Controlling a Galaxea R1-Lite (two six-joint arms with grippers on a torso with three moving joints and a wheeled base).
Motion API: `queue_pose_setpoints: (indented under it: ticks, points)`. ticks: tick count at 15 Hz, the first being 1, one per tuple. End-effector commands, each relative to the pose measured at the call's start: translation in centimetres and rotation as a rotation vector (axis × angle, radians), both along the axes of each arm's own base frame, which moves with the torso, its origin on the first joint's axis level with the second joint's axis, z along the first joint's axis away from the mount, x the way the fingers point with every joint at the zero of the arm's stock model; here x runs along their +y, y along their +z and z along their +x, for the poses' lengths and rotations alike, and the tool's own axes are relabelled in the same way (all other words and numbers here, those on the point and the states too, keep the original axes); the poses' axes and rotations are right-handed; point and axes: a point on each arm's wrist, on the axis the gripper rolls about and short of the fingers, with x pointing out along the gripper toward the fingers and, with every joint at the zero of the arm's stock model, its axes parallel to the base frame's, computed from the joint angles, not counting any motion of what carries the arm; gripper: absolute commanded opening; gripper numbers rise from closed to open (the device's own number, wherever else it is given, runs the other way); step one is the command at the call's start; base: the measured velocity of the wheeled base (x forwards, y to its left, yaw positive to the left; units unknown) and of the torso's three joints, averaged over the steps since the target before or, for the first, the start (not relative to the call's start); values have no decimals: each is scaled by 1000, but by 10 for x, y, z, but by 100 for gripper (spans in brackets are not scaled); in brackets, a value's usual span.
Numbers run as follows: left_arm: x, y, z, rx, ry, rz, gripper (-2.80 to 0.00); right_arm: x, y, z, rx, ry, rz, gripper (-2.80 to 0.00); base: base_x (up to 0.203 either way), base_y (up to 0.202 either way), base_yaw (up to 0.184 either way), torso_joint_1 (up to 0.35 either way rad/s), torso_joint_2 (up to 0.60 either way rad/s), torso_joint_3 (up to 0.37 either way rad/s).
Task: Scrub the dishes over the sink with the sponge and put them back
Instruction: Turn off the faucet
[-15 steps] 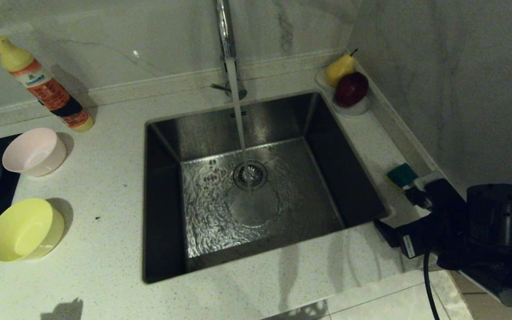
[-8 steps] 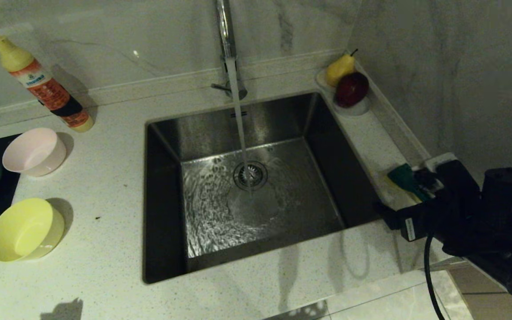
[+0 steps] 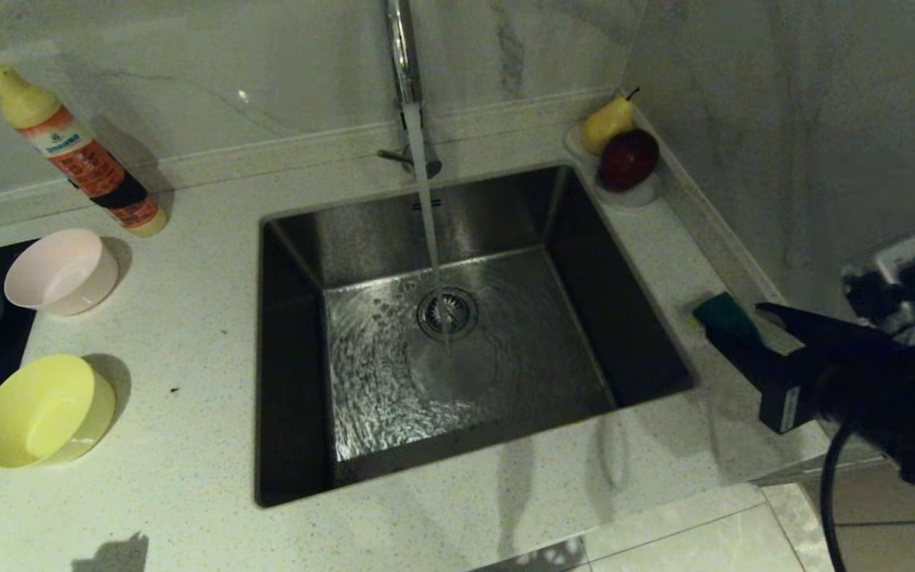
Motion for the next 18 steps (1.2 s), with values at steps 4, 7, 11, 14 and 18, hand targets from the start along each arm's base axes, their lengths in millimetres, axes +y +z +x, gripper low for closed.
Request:
queue_pose_setpoints:
  ticks: [4, 7, 11, 14, 18]
  points:
    - [0, -11, 3, 40, 1, -1, -280, -35, 16, -72, -77, 267, 37, -280, 0, 0, 0, 0, 0, 0]
    - [0, -11, 3, 40, 1, -1, -280, -58, 2, -105, -31, 414, 21, -280, 0, 0, 0, 0, 0, 0]
    - [0, -11, 3, 40, 3, -1, -280, -76, -15, -138, 15, 500, 21, -280, 0, 0, 0, 0, 0, 0]
    - [0, -11, 3, 40, 1, -1, -280, -81, -33, -166, 37, 483, 25, -280, 0, 0, 0, 0, 0, 0]
    - [0, -11, 3, 40, 1, -1, -280, -84, -84, -188, 18, 291, 13, -280, 0, 0, 0, 0, 0, 0]
